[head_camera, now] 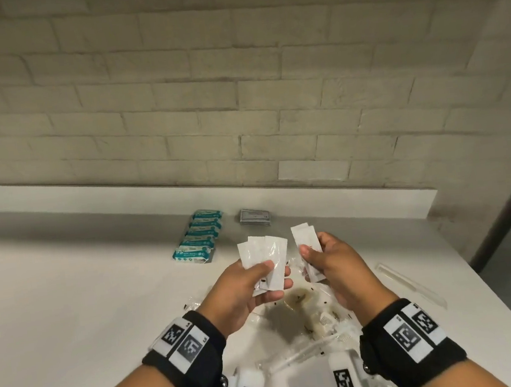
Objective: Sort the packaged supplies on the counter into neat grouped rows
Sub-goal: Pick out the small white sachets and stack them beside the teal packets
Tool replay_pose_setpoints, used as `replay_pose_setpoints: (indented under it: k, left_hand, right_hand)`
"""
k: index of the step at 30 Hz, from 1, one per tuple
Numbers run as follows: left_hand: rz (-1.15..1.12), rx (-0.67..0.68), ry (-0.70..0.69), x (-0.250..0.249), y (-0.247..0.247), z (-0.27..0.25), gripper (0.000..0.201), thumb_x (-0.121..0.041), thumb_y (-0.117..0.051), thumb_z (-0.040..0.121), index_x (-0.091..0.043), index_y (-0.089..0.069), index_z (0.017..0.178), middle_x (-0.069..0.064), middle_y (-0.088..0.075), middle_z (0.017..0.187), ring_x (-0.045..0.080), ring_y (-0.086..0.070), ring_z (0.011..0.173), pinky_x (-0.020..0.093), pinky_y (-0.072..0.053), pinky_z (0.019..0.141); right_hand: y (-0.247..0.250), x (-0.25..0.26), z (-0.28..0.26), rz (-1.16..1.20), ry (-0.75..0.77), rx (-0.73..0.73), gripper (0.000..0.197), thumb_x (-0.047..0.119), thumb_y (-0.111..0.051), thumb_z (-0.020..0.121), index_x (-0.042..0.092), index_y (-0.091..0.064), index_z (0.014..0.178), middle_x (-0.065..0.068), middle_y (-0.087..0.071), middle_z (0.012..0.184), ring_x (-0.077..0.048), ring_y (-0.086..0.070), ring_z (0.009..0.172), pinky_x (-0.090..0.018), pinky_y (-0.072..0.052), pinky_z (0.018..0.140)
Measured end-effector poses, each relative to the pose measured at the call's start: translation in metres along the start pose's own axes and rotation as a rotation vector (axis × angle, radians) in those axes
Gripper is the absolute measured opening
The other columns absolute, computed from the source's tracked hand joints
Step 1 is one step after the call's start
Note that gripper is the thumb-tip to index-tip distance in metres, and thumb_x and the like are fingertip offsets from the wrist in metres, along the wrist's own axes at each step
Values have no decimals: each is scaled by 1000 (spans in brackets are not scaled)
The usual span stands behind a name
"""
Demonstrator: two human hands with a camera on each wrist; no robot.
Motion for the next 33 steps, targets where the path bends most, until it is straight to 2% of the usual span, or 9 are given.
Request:
replay_pose_setpoints:
  k: [4,8,12,14,17,20,24,28,33]
  left_hand:
    - [57,5,-38,-1,-1,1,26,-14,-57,94,-11,-61,120,14,-71,105,26,-69,92,25,-56,62]
    - [84,-38,-73,-2,2,6,23,-13,-56,95,-11,-60,117,12,-69,100,21,-66,84,25,-51,60]
    - [58,-104,-133,-7,6,8,12,-12,-50,98,-11,-59,107,4,-65,81,12,-62,69,24,-47,58]
    - [-22,-63,-122,-9,1,6,12,-11,-49,98,-10,-57,107,1,-64,74,11,-60,65,22,-46,55]
    - [-89,62,-20,-4,-14,0,14,-14,-54,95,-11,-59,108,1,-62,73,9,-56,59,17,-42,48]
    - [-60,107,52,3,-22,-2,22,-18,-57,93,-13,-59,114,0,-62,76,8,-56,57,15,-39,45]
    - [-36,7,75,5,-12,1,28,-25,-57,95,-11,-58,119,1,-69,80,11,-64,59,16,-43,45]
    - [-12,-23,60,5,-5,1,36,-35,-49,98,-7,-61,116,13,-70,94,20,-70,69,22,-52,52]
    - [-169,23,120,8,-3,1,36,-18,-32,102,1,-56,120,19,-70,94,31,-71,77,31,-59,59]
  right_hand:
    - [-22,5,-4,43,-11,115,15,6,-65,88,1,-64,102,-13,-69,82,-19,-63,58,-24,-48,52]
    - [-21,13,0,49,65,12,11,10,-63,90,6,-65,101,-17,-69,89,-26,-63,73,-38,-50,69]
    - [-9,20,3,135,107,-62,6,9,-54,96,12,-59,97,-5,-60,73,-18,-55,62,-35,-45,64]
    - [-9,16,5,217,75,12,4,12,-58,94,11,-59,98,-7,-58,74,-18,-53,61,-35,-42,64]
    - [-25,8,-1,348,25,258,44,22,-79,74,10,-62,113,-14,-67,89,-25,-59,72,-34,-48,67]
    - [-38,7,-8,335,46,346,51,26,-87,62,11,-68,107,-15,-71,92,-28,-65,75,-36,-56,69]
    - [-25,5,-1,293,63,146,37,28,-79,71,9,-68,101,-17,-72,95,-31,-67,85,-42,-51,82]
    - [-14,1,3,245,31,25,26,18,-61,90,4,-60,113,-21,-69,101,-31,-68,85,-39,-56,73]
    - [-6,-2,3,208,10,-36,22,14,-59,94,7,-59,114,-21,-69,102,-35,-69,87,-45,-58,72]
Point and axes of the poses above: each hand's wrist, its own z-axis towards the middle knuckle, its own y-axis out of the back of the hand, x = y × z, the point moved 7 cm from there along z, towards the middle knuckle
